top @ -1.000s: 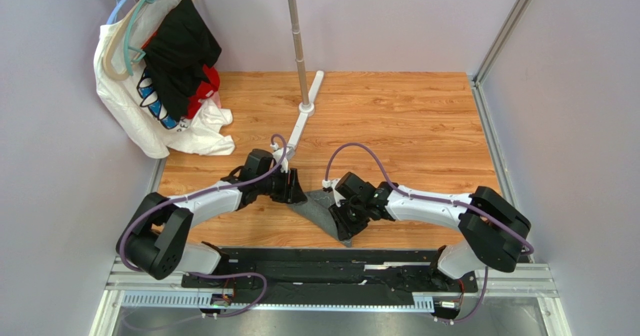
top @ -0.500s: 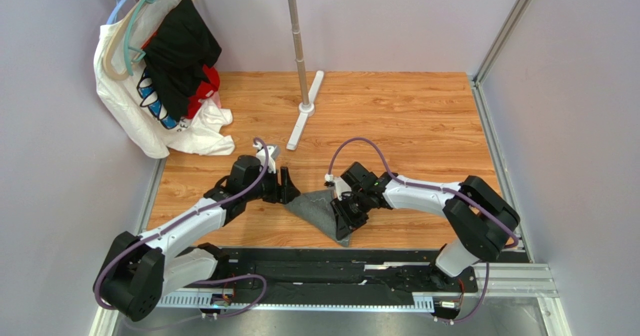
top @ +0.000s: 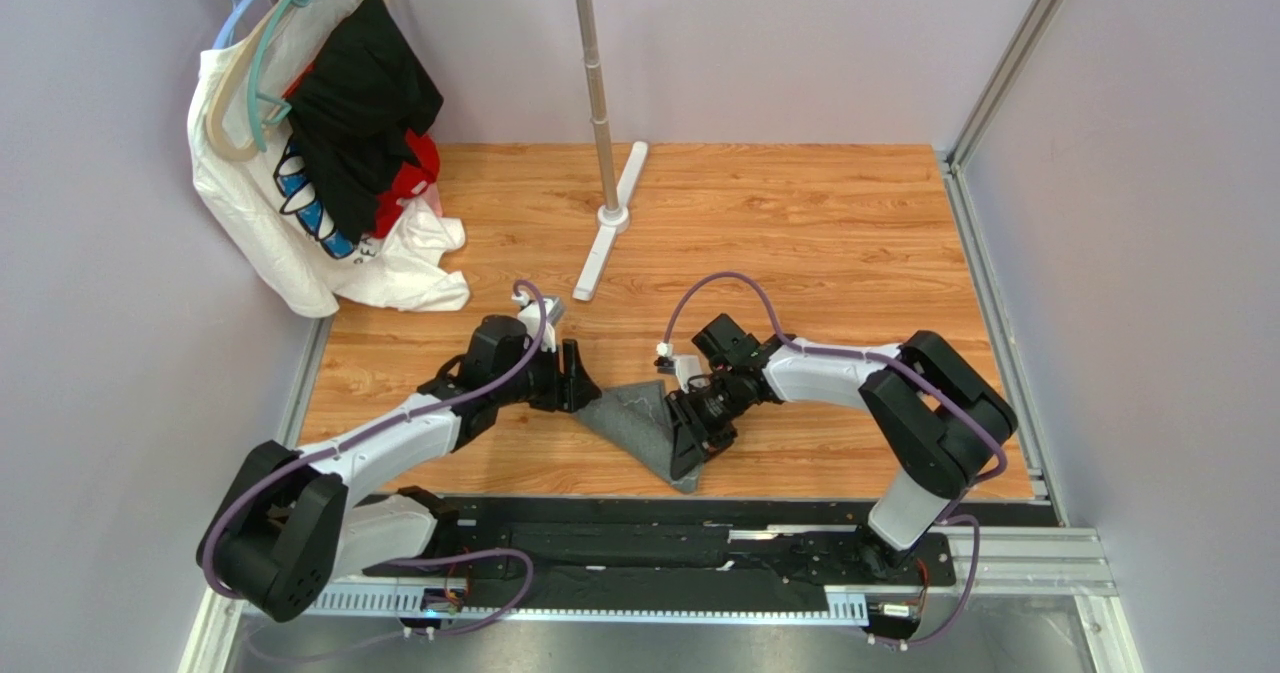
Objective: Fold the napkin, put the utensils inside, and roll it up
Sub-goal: Roll the napkin with the utensil
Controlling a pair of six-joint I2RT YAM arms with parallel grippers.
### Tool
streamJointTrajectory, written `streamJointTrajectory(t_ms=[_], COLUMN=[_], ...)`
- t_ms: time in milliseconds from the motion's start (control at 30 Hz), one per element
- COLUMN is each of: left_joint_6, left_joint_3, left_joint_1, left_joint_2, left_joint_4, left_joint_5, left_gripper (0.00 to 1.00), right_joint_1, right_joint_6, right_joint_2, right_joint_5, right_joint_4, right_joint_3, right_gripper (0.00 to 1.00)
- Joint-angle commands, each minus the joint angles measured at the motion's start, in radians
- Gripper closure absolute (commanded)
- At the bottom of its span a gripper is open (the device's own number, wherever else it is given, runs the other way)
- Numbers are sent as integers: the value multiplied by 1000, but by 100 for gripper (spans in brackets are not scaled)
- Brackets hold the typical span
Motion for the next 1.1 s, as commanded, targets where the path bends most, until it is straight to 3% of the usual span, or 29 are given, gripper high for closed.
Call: streamJointTrajectory(t_ms=[0, 200, 333, 367, 433, 467, 500, 567, 700, 867, 933, 1067], left_joint_6=[-8, -4, -12, -13, -16, -13, -12, -9, 8, 19, 19, 25], left_joint_3=[-5, -10, -4, 4, 33, 44, 54, 77, 113, 153, 157, 173], left_joint_1=[3, 3, 3, 3, 3, 3, 3, 3, 3, 3, 3, 3], left_joint_2=[25, 70, 93, 99, 117, 125, 139, 153, 200, 249, 260, 271], left_joint_4=[82, 102, 113, 109, 70, 52, 21, 1, -40, -51, -49, -88], left_joint_5=[36, 57, 63, 62, 47, 33, 27, 27, 54, 86, 91, 103], left_gripper=[42, 51, 77, 84, 88, 96, 99, 100, 100, 100, 100, 100], right_joint_1=[-11, -39, -54, -57, -59, -59, -60, -59, -62, -44, -19, 163], right_joint_6=[-28, -31, -30, -30, -28, -30, -31, -33, -18, 25, 36, -18], right_joint_2=[40, 69, 75, 71, 43, 33, 20, -23, -93, -201, -259, -331], right_joint_5=[-27, -63, -63, -61, -46, -31, -17, 31, 193, 553, 702, 917], right_joint_4=[22, 29, 29, 29, 20, -1, -16, -64, -182, -299, -293, -167], right_joint_3=[21, 27, 32, 32, 35, 38, 42, 59, 117, 217, 228, 214], right_gripper=[74, 73, 70, 66, 58, 46, 41, 33, 28, 27, 27, 26])
